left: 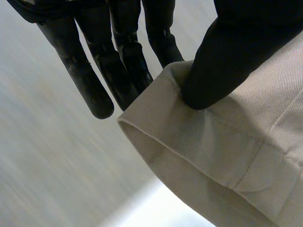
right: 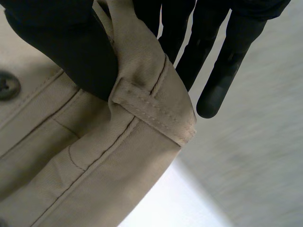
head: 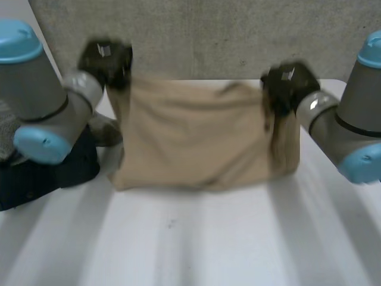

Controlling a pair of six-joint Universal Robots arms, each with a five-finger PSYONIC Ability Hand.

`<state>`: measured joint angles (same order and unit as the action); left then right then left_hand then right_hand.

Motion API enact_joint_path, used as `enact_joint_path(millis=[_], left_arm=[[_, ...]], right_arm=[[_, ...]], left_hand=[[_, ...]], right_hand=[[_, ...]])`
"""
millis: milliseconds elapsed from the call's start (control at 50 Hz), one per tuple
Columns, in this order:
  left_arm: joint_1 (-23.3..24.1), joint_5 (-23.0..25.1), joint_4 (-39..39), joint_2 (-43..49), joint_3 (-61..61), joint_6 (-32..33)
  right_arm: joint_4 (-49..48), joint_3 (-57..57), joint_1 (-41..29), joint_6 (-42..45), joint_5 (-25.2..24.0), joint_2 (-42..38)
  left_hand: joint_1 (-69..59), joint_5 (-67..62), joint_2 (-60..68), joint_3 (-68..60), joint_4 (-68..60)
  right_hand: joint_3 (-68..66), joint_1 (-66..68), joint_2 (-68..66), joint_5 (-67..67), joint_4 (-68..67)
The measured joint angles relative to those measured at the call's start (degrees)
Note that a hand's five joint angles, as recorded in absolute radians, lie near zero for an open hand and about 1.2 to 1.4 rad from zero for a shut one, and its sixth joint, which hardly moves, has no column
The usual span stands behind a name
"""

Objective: Fold the laundry.

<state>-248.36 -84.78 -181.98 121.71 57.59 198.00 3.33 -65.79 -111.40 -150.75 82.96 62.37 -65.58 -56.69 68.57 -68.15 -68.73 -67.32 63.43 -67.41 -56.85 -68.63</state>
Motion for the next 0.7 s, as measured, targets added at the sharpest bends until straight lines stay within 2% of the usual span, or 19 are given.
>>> enact_joint_path(millis=[20, 40, 80, 180, 220, 280, 360, 420, 600, 640, 680, 700], left_arm=[[0.16, -0.84, -4.59, 0.63, -3.02, -0.20], [0.28, -1.33, -8.23, 0.69, -4.93, -0.57], [0.56, -2.15, -16.21, -0.13, -8.07, -1.90], [0.96, -3.20, -29.83, -3.33, -10.13, -6.35], [0.99, -3.14, -32.00, -4.14, -9.92, -8.07], [0.94, -2.46, -31.43, -4.53, -8.81, -9.99], [0.88, -0.84, -27.30, -4.24, -5.28, -11.43], [0.86, 0.79, -23.59, -3.60, 0.24, -11.90], [0.63, 2.65, -21.42, -2.17, 18.21, -10.60], [0.62, 2.84, -21.48, -2.22, 23.20, -9.73], [0.64, 3.02, -21.53, -2.67, 26.39, -9.08], [0.66, 3.16, -21.57, -3.09, 27.95, -8.73]], right_arm=[[-2.69, 0.36, -0.08, -1.03, 0.82, -0.28], [-12.02, 1.17, -0.20, -4.61, 3.35, -0.60], [-23.11, 1.29, -0.09, -8.68, 5.49, -0.13], [-44.48, -1.80, 0.29, -15.45, 7.04, 2.71], [-49.30, -3.52, 0.23, -16.67, 6.75, 3.74], [-51.51, -5.76, -0.06, -17.07, 5.61, 4.66], [-48.11, -8.20, -0.43, -16.20, 3.35, 4.84], [-41.51, -10.67, -0.58, -14.59, 1.12, 4.25], [-23.87, -19.00, 0.53, -8.31, -1.61, 0.39], [-19.43, -21.36, 0.96, -5.64, -1.80, -0.82], [-16.18, -22.56, 1.30, -3.71, -1.82, -1.16], [-14.77, -22.95, 1.45, -2.97, -1.83, -1.08]], left_hand=[[0.00, 0.00, 0.02, 0.00, 0.00], [0.00, 0.00, 0.02, 0.00, 0.00], [0.00, 0.00, 0.02, 0.00, 0.00], [0.00, 0.00, 0.02, 0.00, 0.00], [0.00, 0.00, 0.02, 0.00, 0.00], [0.00, 0.00, 0.02, -0.01, 0.00], [0.00, 0.00, 0.02, -0.01, 0.00], [0.00, 0.00, 0.05, -0.03, 0.00], [0.00, 0.00, 0.06, -0.04, -0.01], [0.00, 0.00, 0.06, -0.05, -0.01], [0.00, 0.00, 0.06, -0.05, -0.01], [0.00, 0.00, 0.06, -0.05, -0.01]], right_hand=[[0.00, 0.00, 0.00, 0.00, 0.00], [0.00, 0.00, 0.00, 0.00, -0.02], [-0.04, 0.00, 0.00, 0.00, -0.03], [-0.35, 0.00, 0.00, 0.00, -0.04], [-0.36, 0.00, 0.00, -0.18, -0.04], [-0.36, 0.00, 0.00, -0.55, -0.04], [-0.45, 0.00, 0.00, -0.56, -0.04], [-0.70, 0.00, -0.02, -0.57, -0.04], [-0.60, 0.00, 0.03, -0.49, 0.04], [8.12, -4.79, 8.46, 6.41, 9.28], [21.96, -18.58, 22.74, 19.80, 21.87], [34.20, -32.17, 36.34, 33.90, 35.35]])
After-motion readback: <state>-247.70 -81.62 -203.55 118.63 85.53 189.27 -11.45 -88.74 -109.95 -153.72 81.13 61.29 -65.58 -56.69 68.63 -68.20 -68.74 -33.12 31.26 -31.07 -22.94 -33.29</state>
